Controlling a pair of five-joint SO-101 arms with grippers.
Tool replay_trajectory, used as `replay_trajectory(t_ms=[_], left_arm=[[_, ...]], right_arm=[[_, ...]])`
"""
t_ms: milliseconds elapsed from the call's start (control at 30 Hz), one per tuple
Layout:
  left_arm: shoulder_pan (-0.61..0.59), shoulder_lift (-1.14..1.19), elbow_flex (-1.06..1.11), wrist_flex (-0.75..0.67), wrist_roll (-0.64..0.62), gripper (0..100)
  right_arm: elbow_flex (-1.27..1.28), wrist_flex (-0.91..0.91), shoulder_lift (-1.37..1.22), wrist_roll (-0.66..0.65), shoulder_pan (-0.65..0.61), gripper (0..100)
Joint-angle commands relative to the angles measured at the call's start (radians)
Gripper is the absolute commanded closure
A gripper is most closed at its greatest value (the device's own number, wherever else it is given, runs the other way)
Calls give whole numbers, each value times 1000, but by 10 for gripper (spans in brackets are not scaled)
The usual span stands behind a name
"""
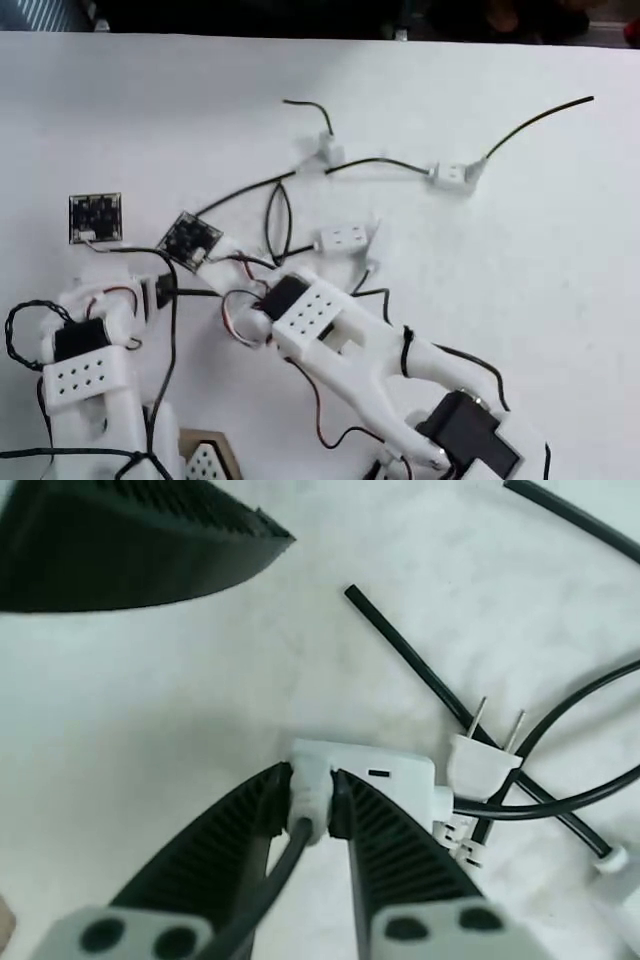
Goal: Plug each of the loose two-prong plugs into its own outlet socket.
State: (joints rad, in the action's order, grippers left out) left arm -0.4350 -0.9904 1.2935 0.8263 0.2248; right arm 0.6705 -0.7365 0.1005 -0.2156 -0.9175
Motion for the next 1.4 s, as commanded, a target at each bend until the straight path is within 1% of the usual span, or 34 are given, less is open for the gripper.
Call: replay_trajectory(t_ms=[0, 167, 300, 567, 933, 1233, 1367], left_arm=[[-10, -21, -2, -20, -5, 683], [-10, -21, -2, -20, -5, 683], [-10, -21, -2, -20, -5, 683], [-10, -21, -2, -20, -5, 683], [-10, -21, -2, -20, -5, 683], [-10, -21, -2, -20, -5, 683], [-10, -21, 0, -20, -3, 683]], right_arm=[[-11, -58, 41, -3, 13, 981], [-41, -116, 82, -3, 13, 981], [-43, -120, 73, -3, 13, 981], [-46, -71, -62, -3, 13, 981], [-41, -71, -157, -2, 13, 981], [14, -79, -7, -2, 12, 981], [92, 12, -42, -8, 12, 981]])
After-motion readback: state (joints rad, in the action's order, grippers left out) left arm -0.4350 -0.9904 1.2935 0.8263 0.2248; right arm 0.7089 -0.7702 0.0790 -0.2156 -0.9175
